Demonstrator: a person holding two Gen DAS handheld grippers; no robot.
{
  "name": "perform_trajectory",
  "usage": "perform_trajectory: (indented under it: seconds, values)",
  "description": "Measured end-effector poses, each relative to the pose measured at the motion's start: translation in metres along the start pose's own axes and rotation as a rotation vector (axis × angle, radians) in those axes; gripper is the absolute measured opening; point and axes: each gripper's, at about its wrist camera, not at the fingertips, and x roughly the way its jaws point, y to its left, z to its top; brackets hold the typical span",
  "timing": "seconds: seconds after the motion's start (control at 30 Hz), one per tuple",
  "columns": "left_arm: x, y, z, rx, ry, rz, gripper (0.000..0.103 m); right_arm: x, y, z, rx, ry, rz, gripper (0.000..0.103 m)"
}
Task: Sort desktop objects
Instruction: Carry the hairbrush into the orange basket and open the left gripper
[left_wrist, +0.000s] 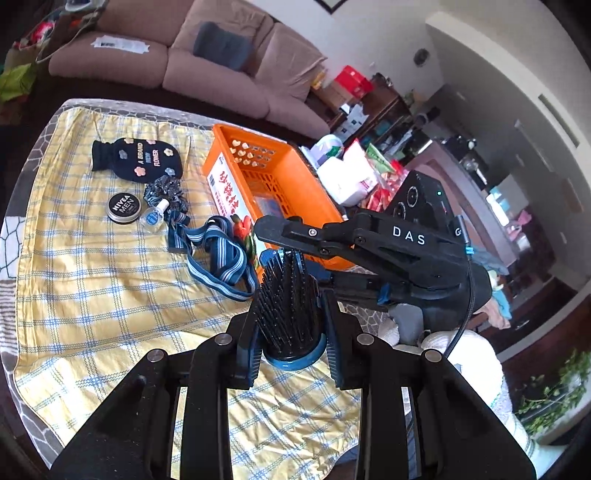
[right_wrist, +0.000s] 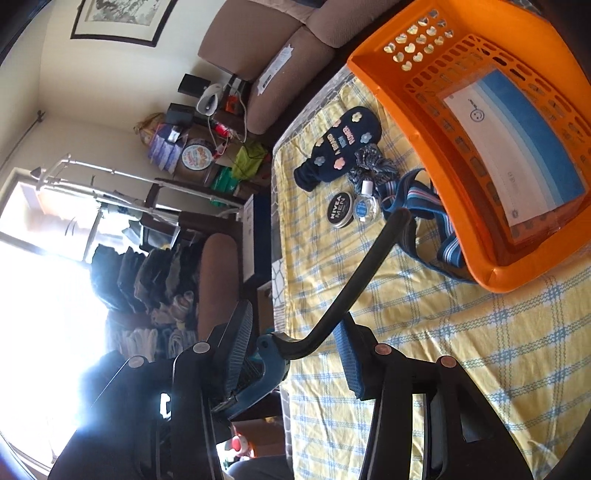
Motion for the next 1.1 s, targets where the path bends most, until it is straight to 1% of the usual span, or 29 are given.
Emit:
perform_trajectory:
  seconds: [0.13, 0.27, 0.43, 0.53, 0.77, 0.93, 1.1]
  values:
    - [0.019, -0.018, 0.005, 0.038, 0.023, 0.011, 0.027, -0.018, 0.004, 0.011, -0.055, -0.02, -0.03, 0.043]
    - [0.048, -0.042, 0.017, 0.083, 0.056, 0.034, 0.027, -0.039, 0.002, 0.027, -0.09, -0.049, -0.058, 0.043]
    - [0.098, -0.071, 0.038, 0.118, 0.104, 0.057, 0.027, -0.066, -0.018, 0.06, -0.083, -0.074, -0.082, 0.043]
    - [0.133, -0.084, 0.047, 0.127, 0.138, 0.067, 0.027, -0.08, -0.033, 0.083, -0.09, -0.077, -0.127, 0.043]
    - [0.205, -0.098, 0.061, 0.12, 0.2, 0.093, 0.027, -0.096, -0.07, 0.132, -0.091, -0.058, -0.209, 0.043]
    - [0.247, -0.102, 0.07, 0.105, 0.237, 0.116, 0.027, -0.097, -0.093, 0.159, -0.094, -0.044, -0.233, 0.043]
    - [0.279, -0.094, 0.077, 0.087, 0.278, 0.138, 0.027, -0.089, -0.116, 0.179, -0.085, -0.015, -0.251, 0.043]
